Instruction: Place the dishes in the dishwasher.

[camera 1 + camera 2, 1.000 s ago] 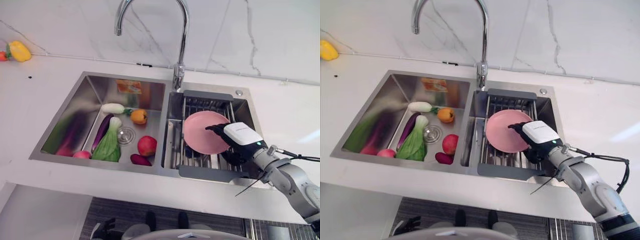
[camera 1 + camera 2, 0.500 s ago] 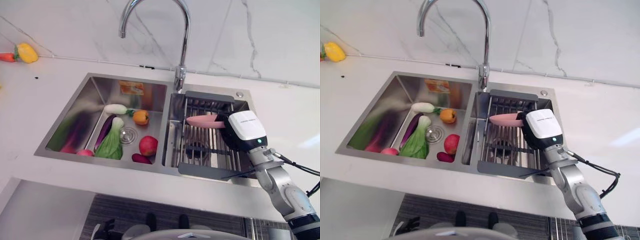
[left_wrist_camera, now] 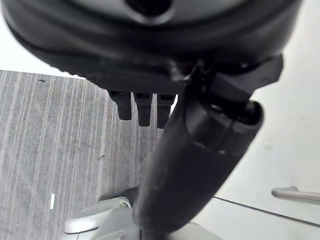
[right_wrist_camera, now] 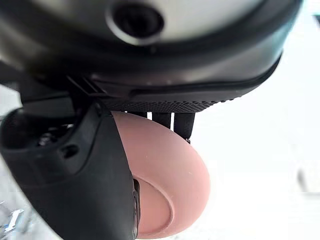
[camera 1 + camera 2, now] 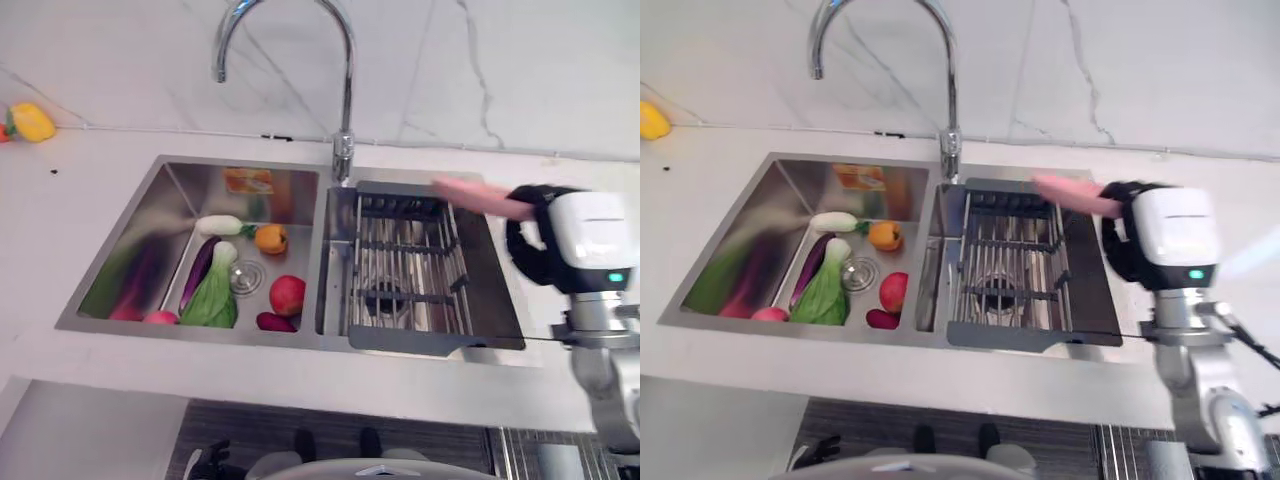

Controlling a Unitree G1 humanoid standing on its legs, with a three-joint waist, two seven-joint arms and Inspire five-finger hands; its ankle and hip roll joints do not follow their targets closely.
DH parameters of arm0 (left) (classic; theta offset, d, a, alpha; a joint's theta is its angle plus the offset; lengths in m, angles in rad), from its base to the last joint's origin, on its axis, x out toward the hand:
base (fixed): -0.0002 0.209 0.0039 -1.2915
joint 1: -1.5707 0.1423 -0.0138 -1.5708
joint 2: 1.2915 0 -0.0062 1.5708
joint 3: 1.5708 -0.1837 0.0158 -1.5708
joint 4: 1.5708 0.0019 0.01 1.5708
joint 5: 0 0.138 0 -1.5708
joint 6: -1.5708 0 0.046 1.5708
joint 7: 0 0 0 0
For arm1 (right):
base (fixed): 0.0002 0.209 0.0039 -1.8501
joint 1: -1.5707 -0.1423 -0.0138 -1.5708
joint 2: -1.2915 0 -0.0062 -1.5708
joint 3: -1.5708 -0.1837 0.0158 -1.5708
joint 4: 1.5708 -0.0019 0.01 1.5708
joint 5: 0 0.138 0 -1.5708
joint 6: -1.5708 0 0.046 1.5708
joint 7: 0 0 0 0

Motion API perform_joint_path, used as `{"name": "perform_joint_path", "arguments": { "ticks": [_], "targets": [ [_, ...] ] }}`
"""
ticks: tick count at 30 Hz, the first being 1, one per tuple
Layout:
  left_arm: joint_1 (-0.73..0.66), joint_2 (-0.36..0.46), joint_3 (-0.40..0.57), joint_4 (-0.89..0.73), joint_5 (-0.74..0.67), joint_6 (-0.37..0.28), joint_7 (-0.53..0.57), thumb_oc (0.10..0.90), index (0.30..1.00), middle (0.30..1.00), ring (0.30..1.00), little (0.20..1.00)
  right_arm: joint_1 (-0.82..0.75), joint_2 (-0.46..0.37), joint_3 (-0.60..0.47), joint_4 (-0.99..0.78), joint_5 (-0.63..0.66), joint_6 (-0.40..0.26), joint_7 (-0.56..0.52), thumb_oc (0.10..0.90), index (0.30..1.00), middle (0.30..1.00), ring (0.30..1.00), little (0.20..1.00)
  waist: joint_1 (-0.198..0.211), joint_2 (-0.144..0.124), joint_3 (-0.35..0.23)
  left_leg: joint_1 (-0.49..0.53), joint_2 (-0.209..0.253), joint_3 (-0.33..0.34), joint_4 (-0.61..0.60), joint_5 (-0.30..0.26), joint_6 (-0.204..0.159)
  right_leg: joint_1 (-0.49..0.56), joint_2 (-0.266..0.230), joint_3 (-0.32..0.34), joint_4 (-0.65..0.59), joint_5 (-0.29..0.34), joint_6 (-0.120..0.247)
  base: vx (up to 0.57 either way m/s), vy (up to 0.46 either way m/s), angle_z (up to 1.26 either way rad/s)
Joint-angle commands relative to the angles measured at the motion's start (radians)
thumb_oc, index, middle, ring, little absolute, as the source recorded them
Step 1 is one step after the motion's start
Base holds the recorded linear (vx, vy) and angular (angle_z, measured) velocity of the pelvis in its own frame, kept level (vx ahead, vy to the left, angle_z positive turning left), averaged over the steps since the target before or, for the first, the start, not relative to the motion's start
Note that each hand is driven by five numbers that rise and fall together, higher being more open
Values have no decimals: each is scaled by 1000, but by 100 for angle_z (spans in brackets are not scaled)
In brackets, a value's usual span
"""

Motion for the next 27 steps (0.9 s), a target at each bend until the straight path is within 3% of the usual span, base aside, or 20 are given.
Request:
{"name": "perform_joint_path", "arguments": {
  "ticks": [1, 5, 11, 12, 18, 27],
  "targets": [
    [-67, 1, -29, 68, 25, -27, -8, 800, 900, 900, 900, 900, -89, -85, -170, -95, 51, 20, -111, 400, 300, 300, 300, 300, -16, 4, -34, 53, 99, 96, 6, -98, -88, -30, -69, 25, 15, -59, 83, -40, 68, -110],
    [-62, 0, -6, 70, 16, -35, -14, 800, 900, 900, 900, 900, -24, -105, -266, -74, 53, 38, -98, 400, 300, 300, 300, 300, -78, 1, -28, 58, 88, 198, 6, -117, -72, -107, -53, 147, 15, -16, 103, -66, 105, -124],
    [-65, -2, 4, 66, -3, -46, -19, 800, 900, 900, 900, 900, 58, -62, -284, -40, 50, 45, -68, 400, 300, 300, 300, 300, -158, 7, -9, 68, 52, 309, 7, -151, -40, -188, -29, 285, 33, 21, 139, -19, 139, -118],
    [-71, -3, -1, 66, -5, -48, -19, 800, 900, 900, 900, 900, 63, -45, -265, -26, 55, 44, -61, 400, 300, 300, 300, 300, -162, 17, -8, 79, 41, 304, 6, -185, -28, -189, -33, 293, 30, 5, 150, 59, 192, -85],
    [-88, -2, -36, 54, -7, -52, -29, 800, 900, 900, 900, 900, 69, 5, -142, 75, 27, 66, -25, 400, 300, 300, 300, 300, -168, 25, 33, 76, 21, 338, 12, -191, -14, -227, -38, 307, 50, 22, 163, -23, 65, -50],
    [-114, 24, -55, 30, -24, -53, -26, 800, 900, 900, 900, 900, -24, -43, 66, 305, -20, 106, 1, 400, 300, 300, 300, 300, -127, 22, 122, 16, 24, 313, 97, -210, -22, -256, -72, 240, 95, 23, 161, -70, -13, 13]
  ]
}}
